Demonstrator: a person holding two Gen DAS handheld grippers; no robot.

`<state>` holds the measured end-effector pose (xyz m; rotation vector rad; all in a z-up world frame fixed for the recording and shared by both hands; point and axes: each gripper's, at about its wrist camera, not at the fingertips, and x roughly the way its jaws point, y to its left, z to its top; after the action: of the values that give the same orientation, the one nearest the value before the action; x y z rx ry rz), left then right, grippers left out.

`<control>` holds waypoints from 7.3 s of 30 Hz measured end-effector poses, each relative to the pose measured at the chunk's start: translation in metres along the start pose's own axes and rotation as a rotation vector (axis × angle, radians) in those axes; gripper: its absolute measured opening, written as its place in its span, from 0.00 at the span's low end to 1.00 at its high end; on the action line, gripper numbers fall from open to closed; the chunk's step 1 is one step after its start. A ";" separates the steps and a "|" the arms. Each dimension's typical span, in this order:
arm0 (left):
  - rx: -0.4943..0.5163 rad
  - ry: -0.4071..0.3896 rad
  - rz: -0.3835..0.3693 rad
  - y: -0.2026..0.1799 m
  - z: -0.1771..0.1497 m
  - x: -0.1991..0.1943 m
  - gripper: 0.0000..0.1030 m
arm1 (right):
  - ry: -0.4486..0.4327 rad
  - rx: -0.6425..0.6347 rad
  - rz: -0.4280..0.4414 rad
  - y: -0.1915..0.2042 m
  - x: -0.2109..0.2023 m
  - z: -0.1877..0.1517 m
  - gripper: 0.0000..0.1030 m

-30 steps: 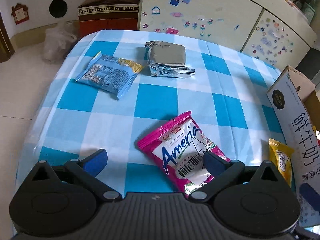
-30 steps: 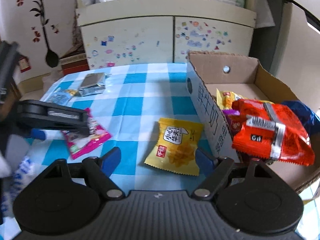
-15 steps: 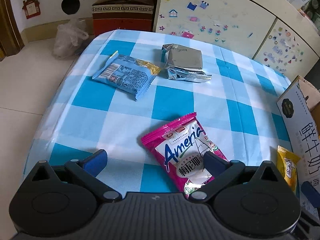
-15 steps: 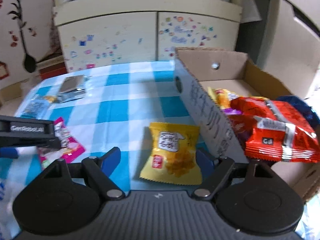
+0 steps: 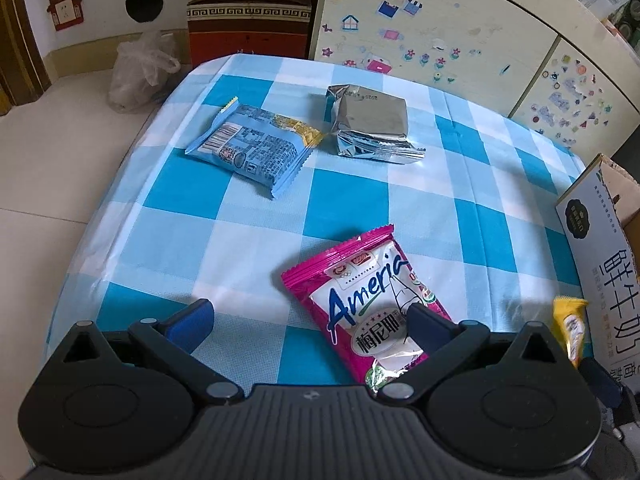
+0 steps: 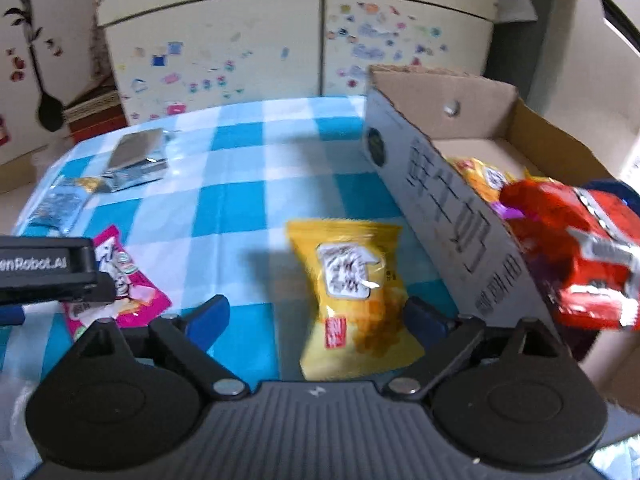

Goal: Organize snacks
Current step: 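Move both tools back over the pink Americ packet and yellow waffle packet, then grasp the pink Americ packet with the left tool while the right grasps the yellow waffle packet, then carry both packets over the box and open both tools to drop them, then return both tools to the blue wafer packet and silver foil packet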

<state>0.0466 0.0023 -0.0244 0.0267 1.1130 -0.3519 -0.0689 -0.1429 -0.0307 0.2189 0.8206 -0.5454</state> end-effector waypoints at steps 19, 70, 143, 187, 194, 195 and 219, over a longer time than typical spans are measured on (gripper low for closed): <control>0.061 0.025 0.052 -0.024 0.000 0.007 1.00 | -0.025 -0.018 0.026 -0.003 -0.002 -0.004 0.79; -0.025 -0.115 -0.029 0.003 -0.028 -0.051 0.55 | -0.040 -0.047 0.297 -0.037 -0.061 0.018 0.49; 0.287 -0.229 -0.287 -0.244 -0.013 -0.092 0.55 | -0.103 0.643 0.365 -0.264 -0.086 0.106 0.49; 0.163 -0.239 -0.090 -0.113 0.017 -0.089 0.93 | -0.044 0.310 0.421 -0.179 -0.063 0.119 0.73; 0.120 -0.245 -0.030 -0.069 0.017 -0.088 0.94 | -0.037 0.163 0.449 -0.143 -0.061 0.115 0.74; 0.118 -0.243 -0.021 -0.063 0.016 -0.088 0.94 | -0.035 0.145 0.454 -0.138 -0.061 0.114 0.74; -0.101 -0.230 0.140 0.044 0.053 -0.020 0.94 | 0.044 -0.135 0.524 -0.066 -0.053 0.083 0.74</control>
<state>0.0982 0.0387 0.0101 -0.0248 0.8947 -0.1681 -0.0815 -0.2108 0.0656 0.3088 0.8002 0.0067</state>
